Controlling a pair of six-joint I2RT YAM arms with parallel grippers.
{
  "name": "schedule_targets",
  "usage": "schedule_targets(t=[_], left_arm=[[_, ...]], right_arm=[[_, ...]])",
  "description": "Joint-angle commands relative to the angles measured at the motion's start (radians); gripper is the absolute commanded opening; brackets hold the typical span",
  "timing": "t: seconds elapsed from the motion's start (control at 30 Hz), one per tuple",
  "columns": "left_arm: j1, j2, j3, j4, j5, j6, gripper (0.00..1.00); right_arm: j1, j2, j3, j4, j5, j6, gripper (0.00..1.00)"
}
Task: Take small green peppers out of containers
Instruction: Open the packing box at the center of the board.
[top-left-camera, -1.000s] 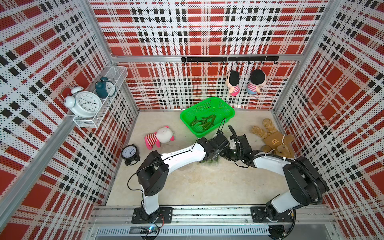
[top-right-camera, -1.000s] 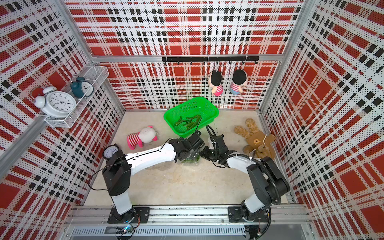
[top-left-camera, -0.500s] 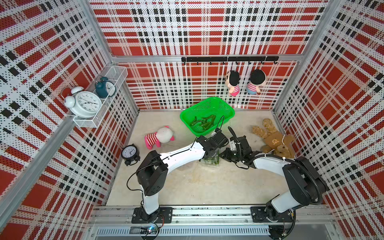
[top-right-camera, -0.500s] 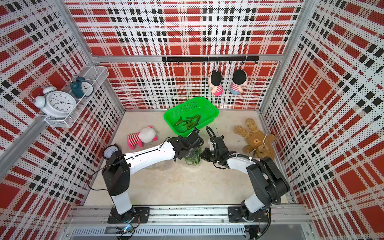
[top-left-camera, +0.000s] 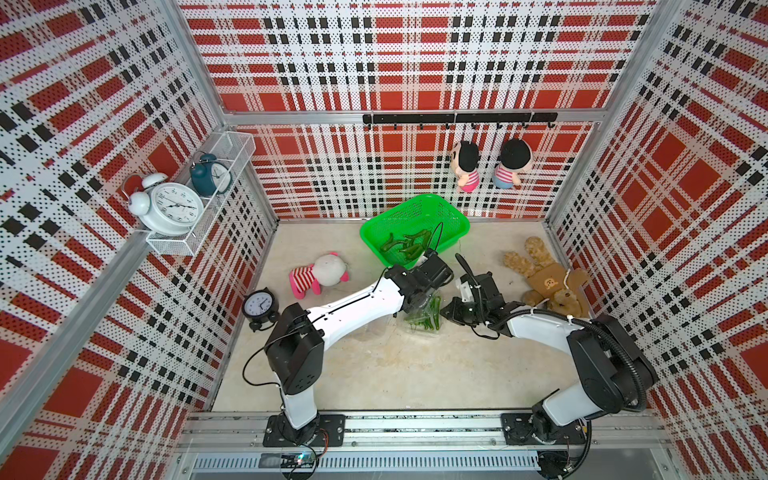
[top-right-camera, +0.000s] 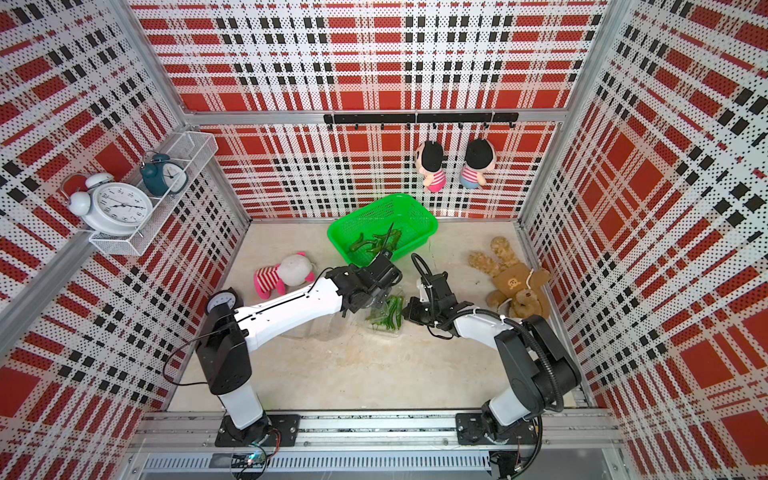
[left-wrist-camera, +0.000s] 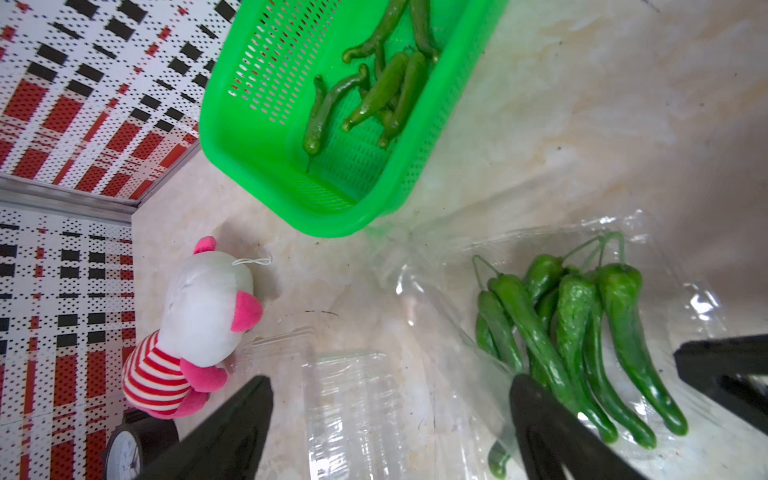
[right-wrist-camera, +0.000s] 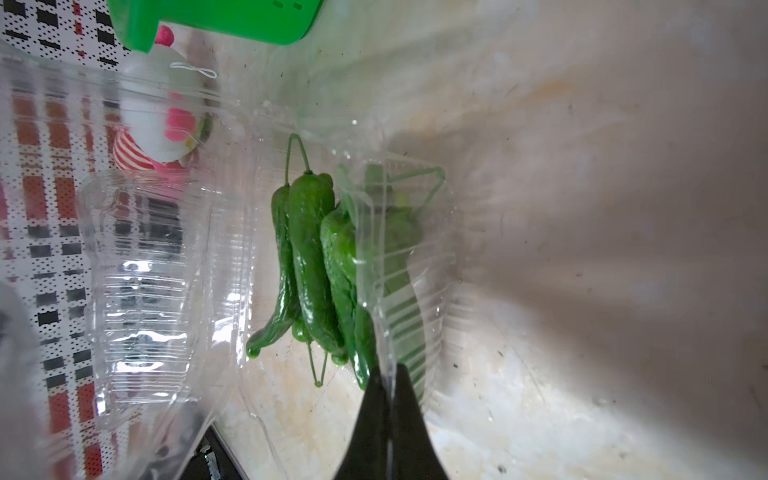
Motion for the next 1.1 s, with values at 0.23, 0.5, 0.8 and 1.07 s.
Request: schedule_targets(t=[0.23,0.5,0.8,1.07], left_arm=[[0.091,-0.105,0.019,-0.12,-0.022,0.008,0.97],[0.116,-0.167,-0.089,-0.119,-0.008,-0.02,0.97],[0.116,-0.162,0.03,-0.092,0.108,-0.059,1.0],[0.151,-0.129,0.082,-0.002,0.353,-0.175,0.98]], right_arm=[[-0.053,-0.071,0.085,-0.202,0.071,-0.125,0.07],[-0.114,-0.068,0.155,-0.335,0.066,-0.21,0.55],[-0.08,-0.027,0.393,-0.537,0.078,-0.311,0.6],[0.032,0.17,0.547,-0.66,0.089,-0.341,0.6]])
